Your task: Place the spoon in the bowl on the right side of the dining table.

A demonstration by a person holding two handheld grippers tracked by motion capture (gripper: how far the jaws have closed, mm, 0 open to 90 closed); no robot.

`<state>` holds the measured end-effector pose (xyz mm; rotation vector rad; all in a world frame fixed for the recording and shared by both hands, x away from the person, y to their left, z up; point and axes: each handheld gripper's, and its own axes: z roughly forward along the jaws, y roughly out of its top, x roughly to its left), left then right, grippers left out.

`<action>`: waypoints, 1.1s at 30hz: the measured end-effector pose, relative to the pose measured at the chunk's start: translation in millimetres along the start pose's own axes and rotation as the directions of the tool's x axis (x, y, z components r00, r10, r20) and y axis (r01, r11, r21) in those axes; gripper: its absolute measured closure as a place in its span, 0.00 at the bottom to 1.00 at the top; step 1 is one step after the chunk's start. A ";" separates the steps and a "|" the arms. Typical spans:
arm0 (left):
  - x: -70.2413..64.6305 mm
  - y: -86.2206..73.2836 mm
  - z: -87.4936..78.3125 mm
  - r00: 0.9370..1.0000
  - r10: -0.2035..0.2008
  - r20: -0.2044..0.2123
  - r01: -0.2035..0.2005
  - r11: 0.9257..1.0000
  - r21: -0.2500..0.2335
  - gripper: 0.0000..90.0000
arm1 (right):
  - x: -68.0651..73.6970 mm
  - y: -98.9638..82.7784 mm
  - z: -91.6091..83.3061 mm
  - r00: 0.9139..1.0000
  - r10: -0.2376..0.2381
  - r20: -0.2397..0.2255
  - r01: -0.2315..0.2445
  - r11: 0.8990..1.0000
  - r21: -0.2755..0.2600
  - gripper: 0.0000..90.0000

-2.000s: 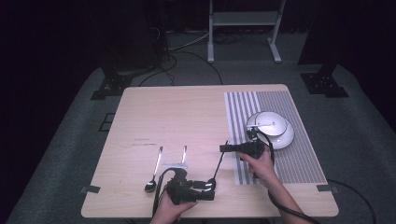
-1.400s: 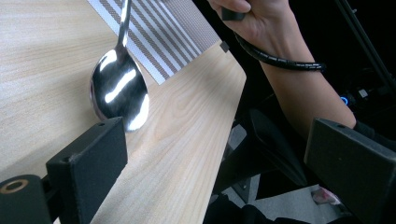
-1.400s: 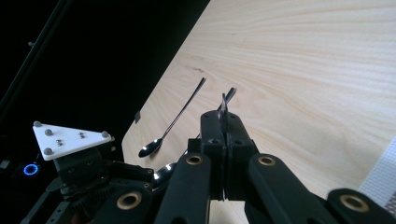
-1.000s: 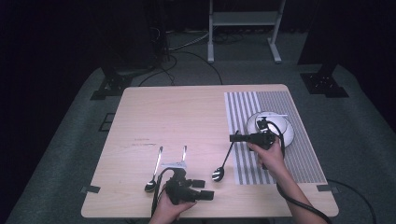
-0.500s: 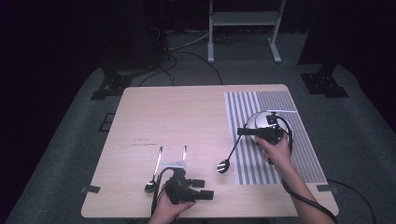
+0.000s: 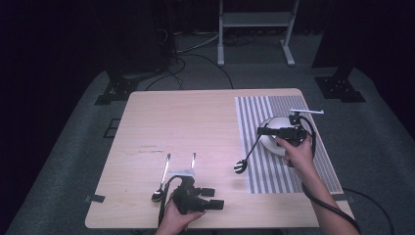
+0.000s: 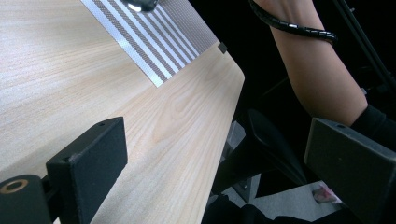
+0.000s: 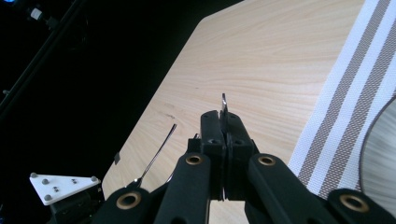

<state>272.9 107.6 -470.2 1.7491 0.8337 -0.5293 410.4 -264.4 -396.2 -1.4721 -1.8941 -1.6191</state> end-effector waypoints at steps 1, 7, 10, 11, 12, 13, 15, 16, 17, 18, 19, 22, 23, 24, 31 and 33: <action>0.0 -0.2 0.3 1.000 0.003 0.000 -0.003 1.000 0.003 0.05 | -0.8 1.0 -2.0 1.000 -0.004 0.004 0.004 1.000 -0.007 0.99; -0.2 -0.1 -0.2 1.000 0.003 0.000 -0.003 1.000 0.001 0.05 | -3.3 7.7 -11.6 1.000 0.006 0.023 -0.006 0.999 -0.032 0.99; 0.0 -0.3 -0.5 1.000 0.002 -0.002 -0.002 1.000 -0.001 0.05 | -4.9 11.2 -16.6 0.999 0.013 0.030 -0.012 0.999 -0.050 0.99; -0.1 -0.3 -0.5 1.000 0.002 -0.002 -0.002 1.000 -0.001 0.05 | -5.5 12.4 -18.4 0.999 0.013 0.034 -0.011 0.998 -0.055 0.99; -0.1 -0.3 -0.6 1.000 0.002 -0.002 -0.002 1.000 -0.001 0.05 | -5.9 13.4 -20.0 0.999 0.016 0.038 -0.013 0.998 -0.062 0.99; -0.1 -0.3 -0.6 1.000 0.002 -0.003 -0.002 1.000 -0.001 0.05 | -6.4 14.6 -21.6 0.999 0.016 0.040 -0.013 0.998 -0.068 0.99; -0.2 -0.3 -0.7 1.000 0.002 -0.002 -0.002 1.000 -0.001 0.05 | -7.0 15.7 -23.3 0.999 0.016 0.045 -0.012 0.997 -0.073 0.99; -0.2 -0.3 -0.6 1.000 0.002 -0.002 -0.002 1.000 -0.001 0.05 | -7.6 16.8 -25.1 0.999 0.017 0.049 -0.013 0.997 -0.077 0.99; 0.0 -0.3 -0.6 1.000 0.003 -0.003 -0.003 1.000 -0.001 0.05 | -8.7 19.3 -29.1 0.998 0.021 0.058 -0.016 0.996 -0.089 0.99; 0.2 -0.3 -0.8 1.000 0.003 -0.003 -0.003 1.000 -0.001 0.05 | -9.3 20.1 -30.3 0.998 0.022 0.062 -0.016 0.995 -0.093 0.99; 0.5 -0.3 -0.7 1.000 0.003 -0.003 -0.003 1.000 -0.003 0.05 | -10.1 21.1 -32.2 0.998 0.023 0.066 -0.017 0.995 -0.098 0.99; 0.6 -0.3 -1.0 1.000 0.003 -0.004 -0.003 1.000 -0.005 0.05 | -12.0 23.3 -36.4 0.997 0.031 0.072 -0.023 0.993 -0.112 0.99; 0.4 -0.2 -1.1 1.000 0.003 -0.004 -0.003 1.000 -0.006 0.05 | -14.0 25.0 -40.1 0.996 0.039 0.079 -0.029 0.992 -0.124 0.99; 0.2 -0.1 -1.1 1.000 0.004 -0.004 -0.004 1.000 -0.005 0.05 | -14.6 25.5 -41.4 0.996 0.042 0.081 -0.031 0.991 -0.129 0.99; -0.3 -0.1 -0.5 1.000 0.003 -0.001 -0.003 1.000 -0.001 0.05 | -20.1 28.8 -53.0 0.992 0.056 0.115 -0.037 0.985 -0.167 0.99; -0.3 0.0 -0.5 1.000 0.008 -0.001 -0.008 1.000 0.002 0.05 | -21.8 29.9 -56.1 0.991 0.065 0.119 -0.043 0.983 -0.179 0.99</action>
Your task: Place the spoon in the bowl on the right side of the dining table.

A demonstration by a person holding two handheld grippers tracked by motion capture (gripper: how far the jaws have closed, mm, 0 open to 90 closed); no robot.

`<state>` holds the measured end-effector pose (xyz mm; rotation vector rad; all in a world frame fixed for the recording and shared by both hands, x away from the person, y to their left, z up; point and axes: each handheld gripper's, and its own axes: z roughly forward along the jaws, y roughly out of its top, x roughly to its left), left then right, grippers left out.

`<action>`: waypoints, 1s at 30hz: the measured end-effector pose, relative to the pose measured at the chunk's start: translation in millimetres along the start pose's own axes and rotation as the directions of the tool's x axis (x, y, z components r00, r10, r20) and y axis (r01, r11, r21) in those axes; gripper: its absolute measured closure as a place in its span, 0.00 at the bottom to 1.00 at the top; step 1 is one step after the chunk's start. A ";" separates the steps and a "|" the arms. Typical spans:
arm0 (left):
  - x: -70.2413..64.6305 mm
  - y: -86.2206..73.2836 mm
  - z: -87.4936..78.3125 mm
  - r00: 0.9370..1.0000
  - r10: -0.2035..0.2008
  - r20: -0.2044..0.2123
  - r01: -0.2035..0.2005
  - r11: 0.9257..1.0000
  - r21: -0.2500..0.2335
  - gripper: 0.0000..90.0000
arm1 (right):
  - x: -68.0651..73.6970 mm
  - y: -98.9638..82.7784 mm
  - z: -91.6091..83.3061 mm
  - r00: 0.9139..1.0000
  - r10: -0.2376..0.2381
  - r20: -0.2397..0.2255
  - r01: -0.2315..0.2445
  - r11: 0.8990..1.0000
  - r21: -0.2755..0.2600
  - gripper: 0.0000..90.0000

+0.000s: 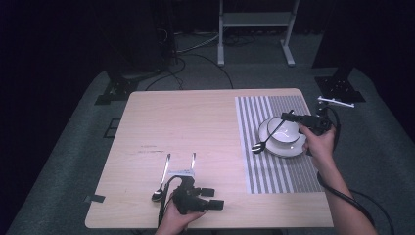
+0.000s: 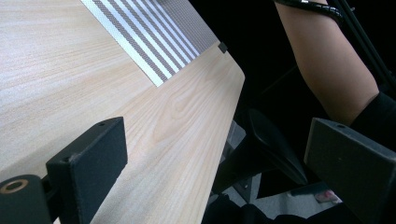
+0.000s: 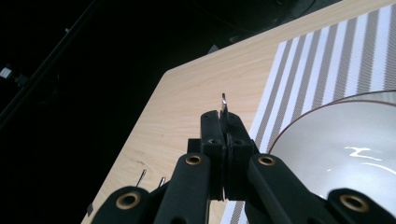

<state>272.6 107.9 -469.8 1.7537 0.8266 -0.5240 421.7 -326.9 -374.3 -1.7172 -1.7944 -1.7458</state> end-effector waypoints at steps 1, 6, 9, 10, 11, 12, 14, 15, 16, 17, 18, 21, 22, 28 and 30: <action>0.0 0.1 0.0 1.000 0.003 0.002 -0.003 1.000 0.000 0.05 | -1.3 0.8 -1.1 1.000 0.003 0.003 -0.003 1.000 -0.005 0.99; -0.3 0.3 -0.3 1.000 0.004 0.002 -0.004 1.000 -0.001 0.05 | -6.4 6.2 -6.9 1.000 0.016 0.025 -0.015 0.999 -0.029 0.99; -0.2 0.4 -0.6 1.000 0.001 0.001 -0.001 1.000 -0.003 0.05 | -9.5 8.0 -11.1 0.999 0.031 0.034 -0.029 0.999 -0.044 0.99; -0.3 0.2 -0.6 1.000 -0.001 0.001 0.001 1.000 -0.003 0.05 | -10.4 8.4 -12.2 0.999 0.035 0.038 -0.033 0.998 -0.047 0.99; -0.3 0.1 -0.5 1.000 0.000 0.001 0.000 1.000 -0.002 0.05 | -11.4 8.8 -13.0 0.998 0.036 0.042 -0.034 0.998 -0.050 0.99; -0.3 0.1 -0.5 1.000 0.000 0.002 0.000 1.000 -0.001 0.05 | -12.3 9.3 -13.8 0.998 0.039 0.047 -0.037 0.998 -0.055 0.99; -0.3 0.0 -0.4 1.000 0.001 0.001 -0.001 1.000 -0.001 0.05 | -14.1 10.6 -15.8 0.997 0.045 0.056 -0.041 0.997 -0.063 0.99; -0.2 0.0 -0.5 1.000 0.000 0.002 0.000 1.000 -0.001 0.05 | -15.2 11.2 -16.8 0.997 0.046 0.059 -0.042 0.997 -0.066 0.99; -0.2 0.0 -0.5 1.000 0.000 0.002 0.000 1.000 -0.001 0.05 | -16.1 12.0 -17.9 0.997 0.049 0.060 -0.044 0.997 -0.071 0.99; -0.1 0.1 -0.7 1.000 -0.001 0.000 0.001 1.000 -0.005 0.05 | -16.9 12.6 -18.9 0.997 0.052 0.064 -0.047 0.996 -0.078 0.99; -0.1 0.1 -0.7 1.000 -0.001 0.000 0.001 1.000 -0.005 0.05 | -17.6 13.0 -19.8 0.996 0.055 0.068 -0.049 0.995 -0.083 0.99; 0.2 0.1 -1.3 1.000 0.001 -0.001 -0.001 1.000 -0.007 0.05 | -19.5 13.8 -21.7 0.995 0.058 0.077 -0.051 0.995 -0.091 0.99; -0.4 0.0 -1.7 1.000 0.001 0.000 -0.001 1.000 -0.007 0.05 | -21.2 15.1 -23.8 0.994 0.066 0.088 -0.056 0.993 -0.106 0.99; -1.9 0.3 -3.7 1.000 0.005 0.002 -0.005 1.000 -0.012 0.05 | -26.7 21.4 -30.9 0.990 0.082 0.118 -0.066 0.988 -0.137 0.99; -1.6 0.2 -3.8 1.000 0.004 0.001 -0.004 1.000 -0.012 0.05 | -28.1 23.4 -33.3 0.988 0.086 0.126 -0.067 0.987 -0.145 0.99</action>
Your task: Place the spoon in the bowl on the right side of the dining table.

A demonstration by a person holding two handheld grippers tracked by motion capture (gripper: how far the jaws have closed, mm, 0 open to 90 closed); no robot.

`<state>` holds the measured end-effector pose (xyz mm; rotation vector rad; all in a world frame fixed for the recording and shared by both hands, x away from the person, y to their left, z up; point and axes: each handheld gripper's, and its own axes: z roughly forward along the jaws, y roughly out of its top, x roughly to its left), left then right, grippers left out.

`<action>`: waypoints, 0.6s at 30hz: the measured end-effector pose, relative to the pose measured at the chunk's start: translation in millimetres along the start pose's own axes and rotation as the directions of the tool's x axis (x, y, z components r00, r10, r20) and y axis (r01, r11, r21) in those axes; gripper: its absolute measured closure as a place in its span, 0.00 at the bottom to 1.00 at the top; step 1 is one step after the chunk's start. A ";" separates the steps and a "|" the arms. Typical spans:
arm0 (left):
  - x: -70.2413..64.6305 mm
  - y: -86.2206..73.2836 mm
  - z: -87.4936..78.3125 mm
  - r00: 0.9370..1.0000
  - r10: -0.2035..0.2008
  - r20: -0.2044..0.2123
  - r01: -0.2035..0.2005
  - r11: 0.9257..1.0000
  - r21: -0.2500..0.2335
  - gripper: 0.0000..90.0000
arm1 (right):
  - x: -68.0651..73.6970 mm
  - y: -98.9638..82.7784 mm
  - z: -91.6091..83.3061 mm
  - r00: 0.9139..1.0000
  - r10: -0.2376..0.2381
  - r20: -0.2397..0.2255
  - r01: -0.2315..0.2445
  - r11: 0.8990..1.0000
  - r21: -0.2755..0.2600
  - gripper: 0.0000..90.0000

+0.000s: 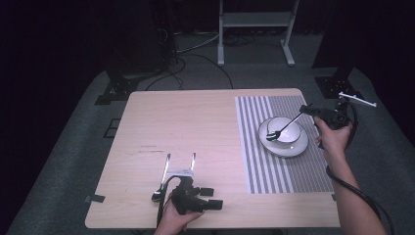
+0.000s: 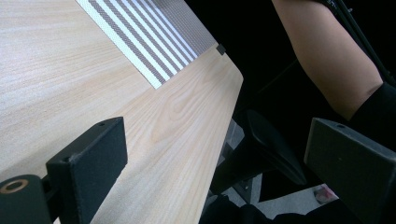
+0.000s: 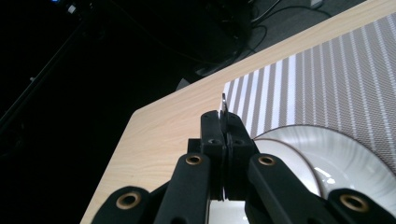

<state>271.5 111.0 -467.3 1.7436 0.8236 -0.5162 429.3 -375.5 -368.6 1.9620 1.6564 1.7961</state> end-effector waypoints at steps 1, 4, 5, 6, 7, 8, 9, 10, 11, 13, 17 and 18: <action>0.1 -0.1 0.0 1.000 0.000 -0.001 0.000 1.000 0.000 0.05 | -0.7 0.7 -0.7 1.000 0.002 0.002 -0.002 1.000 -0.005 0.99; 0.0 -0.1 0.1 1.000 0.001 0.000 -0.001 1.000 0.001 0.05 | -4.4 2.9 -3.8 1.000 0.012 0.014 -0.012 1.000 -0.019 0.99; -0.1 -0.1 0.2 1.000 0.001 0.001 -0.001 1.000 0.001 0.05 | -5.8 3.2 -4.2 1.000 0.012 0.016 -0.012 1.000 -0.023 0.99; -0.1 -0.1 0.2 1.000 0.001 0.001 -0.001 1.000 0.001 0.05 | -5.8 3.2 -4.2 1.000 0.012 0.016 -0.012 1.000 -0.023 0.99; -0.2 -0.1 0.3 1.000 0.001 0.001 -0.001 1.000 0.001 0.05 | -9.2 3.1 -5.3 1.000 0.020 0.022 -0.020 0.999 -0.029 0.99; -0.1 -0.2 0.3 1.000 0.000 0.001 0.000 1.000 0.000 0.05 | -10.9 2.8 -5.9 0.999 0.025 0.025 -0.024 0.999 -0.036 0.99; -0.1 -0.2 0.3 1.000 0.000 0.001 0.000 1.000 0.000 0.05 | -10.9 2.8 -5.9 0.999 0.025 0.025 -0.024 0.999 -0.036 0.99; 0.0 -0.3 0.3 1.000 0.001 0.001 -0.001 1.000 0.001 0.05 | -15.1 2.3 -7.1 0.999 0.038 0.029 -0.036 0.998 -0.046 0.99; 0.1 -0.4 0.4 1.000 0.001 0.001 -0.001 1.000 0.003 0.05 | -16.2 2.1 -7.6 0.999 0.041 0.031 -0.040 0.998 -0.049 0.99; 0.2 -0.4 0.5 1.000 0.000 0.001 0.000 1.000 0.002 0.05 | -19.4 1.5 -8.7 0.998 0.050 0.031 -0.048 0.997 -0.057 0.99; 0.2 -0.6 0.9 1.000 0.001 0.001 -0.001 1.000 0.002 0.05 | -24.2 0.9 -11.1 0.997 0.061 0.042 -0.058 0.996 -0.075 0.99; 0.2 -0.6 0.9 1.000 0.001 0.001 -0.001 1.000 0.002 0.05 | -24.2 0.9 -11.1 0.997 0.061 0.042 -0.058 0.996 -0.075 0.99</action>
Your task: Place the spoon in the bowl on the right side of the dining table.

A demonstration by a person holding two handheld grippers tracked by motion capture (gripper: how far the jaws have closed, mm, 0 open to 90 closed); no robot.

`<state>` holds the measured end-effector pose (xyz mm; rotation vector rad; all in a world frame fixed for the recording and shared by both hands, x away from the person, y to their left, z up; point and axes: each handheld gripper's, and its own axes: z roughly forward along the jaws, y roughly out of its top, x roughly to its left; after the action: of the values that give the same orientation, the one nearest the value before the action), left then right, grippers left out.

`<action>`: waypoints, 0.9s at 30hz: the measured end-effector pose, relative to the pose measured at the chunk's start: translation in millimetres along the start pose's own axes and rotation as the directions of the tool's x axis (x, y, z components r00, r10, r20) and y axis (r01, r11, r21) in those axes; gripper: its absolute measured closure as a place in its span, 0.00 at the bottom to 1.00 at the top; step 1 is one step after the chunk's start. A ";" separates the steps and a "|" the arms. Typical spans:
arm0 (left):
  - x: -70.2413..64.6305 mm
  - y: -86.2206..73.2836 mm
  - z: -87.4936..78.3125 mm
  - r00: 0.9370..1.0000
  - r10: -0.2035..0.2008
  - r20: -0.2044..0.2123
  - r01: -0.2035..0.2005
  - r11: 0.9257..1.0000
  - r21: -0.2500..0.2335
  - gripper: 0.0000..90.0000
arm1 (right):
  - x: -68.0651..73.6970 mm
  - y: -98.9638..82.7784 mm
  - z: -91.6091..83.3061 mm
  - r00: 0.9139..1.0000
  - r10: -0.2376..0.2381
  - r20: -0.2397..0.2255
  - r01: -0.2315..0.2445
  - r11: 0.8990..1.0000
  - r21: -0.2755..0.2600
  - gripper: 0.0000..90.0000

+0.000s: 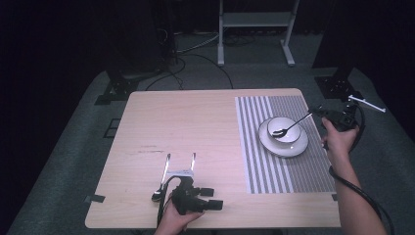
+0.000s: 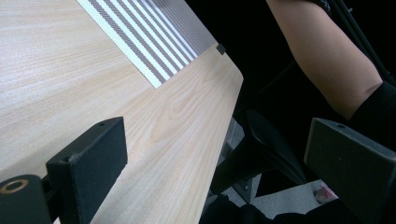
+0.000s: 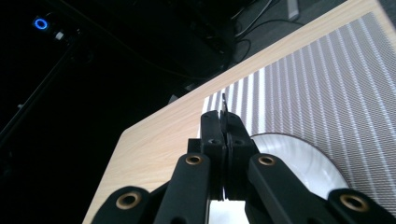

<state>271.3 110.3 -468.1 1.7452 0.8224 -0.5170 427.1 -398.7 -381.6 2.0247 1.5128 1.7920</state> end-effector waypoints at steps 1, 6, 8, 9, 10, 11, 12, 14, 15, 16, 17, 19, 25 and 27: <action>0.3 -0.3 0.6 1.000 -0.004 -0.001 0.004 1.000 -0.001 0.05 | -1.0 0.1 -0.5 1.000 0.004 0.005 -0.004 1.000 -0.004 0.99; 0.8 -0.1 0.5 1.000 -0.001 0.000 0.001 1.000 0.002 0.05 | -7.1 -0.2 -1.8 0.999 0.007 0.031 -0.006 1.000 -0.019 0.99; 0.7 0.0 -0.1 1.000 -0.002 0.000 0.002 1.000 -0.001 0.05 | -9.7 -0.5 -2.2 0.999 0.006 0.035 -0.005 1.000 -0.023 0.99; 0.7 0.0 -0.1 1.000 -0.002 0.000 0.002 1.000 -0.001 0.05 | -9.7 -0.5 -2.2 0.999 0.006 0.035 -0.005 1.000 -0.023 0.99; 0.8 0.1 -0.5 1.000 -0.003 0.000 0.003 1.000 -0.003 0.05 | -12.5 -1.5 -2.1 0.999 0.014 0.039 -0.013 1.000 -0.026 0.99; 0.8 0.1 -0.7 1.000 -0.003 0.000 0.003 1.000 -0.003 0.05 | -14.0 -2.2 -1.9 0.999 0.017 0.042 -0.016 1.000 -0.027 0.99; 0.8 0.2 -0.8 1.000 -0.002 -0.001 0.002 1.000 -0.003 0.05 | -15.4 -2.9 -1.7 0.999 0.020 0.043 -0.019 0.999 -0.027 0.99; 1.0 0.2 -1.0 1.000 -0.001 -0.001 0.001 1.000 -0.004 0.05 | -16.9 -3.6 -1.2 0.999 0.021 0.044 -0.020 0.999 -0.029 0.99; 1.3 0.3 -1.6 1.000 -0.001 -0.003 0.001 1.000 -0.005 0.05 | -19.2 -4.7 -0.4 0.999 0.024 0.047 -0.022 0.999 -0.029 0.99; 1.4 0.3 -1.7 1.000 -0.001 -0.003 0.001 1.000 -0.006 0.05 | -20.1 -5.2 0.1 0.999 0.026 0.048 -0.024 0.999 -0.028 0.99; 1.4 0.3 -1.7 1.000 -0.001 -0.003 0.001 1.000 -0.006 0.05 | -20.1 -5.2 0.1 0.999 0.026 0.048 -0.024 0.999 -0.028 0.99; 1.5 0.1 -1.8 1.000 -0.003 -0.005 0.003 1.000 -0.006 0.05 | -22.0 -6.3 1.2 0.998 0.024 0.052 -0.023 0.999 -0.026 0.98; 2.1 -0.2 -1.4 1.000 -0.002 -0.006 0.002 1.000 -0.004 0.05 | -23.7 -8.3 2.5 0.998 0.022 0.057 -0.020 1.000 -0.022 0.98; 2.1 -0.3 -1.5 1.000 -0.003 -0.007 0.003 1.000 -0.004 0.05 | -24.0 -8.7 2.8 0.998 0.011 0.065 -0.010 1.000 -0.019 0.98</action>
<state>272.4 112.4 -469.3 1.7427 0.8306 -0.5118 427.4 -408.5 -405.3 2.0650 1.4646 1.7190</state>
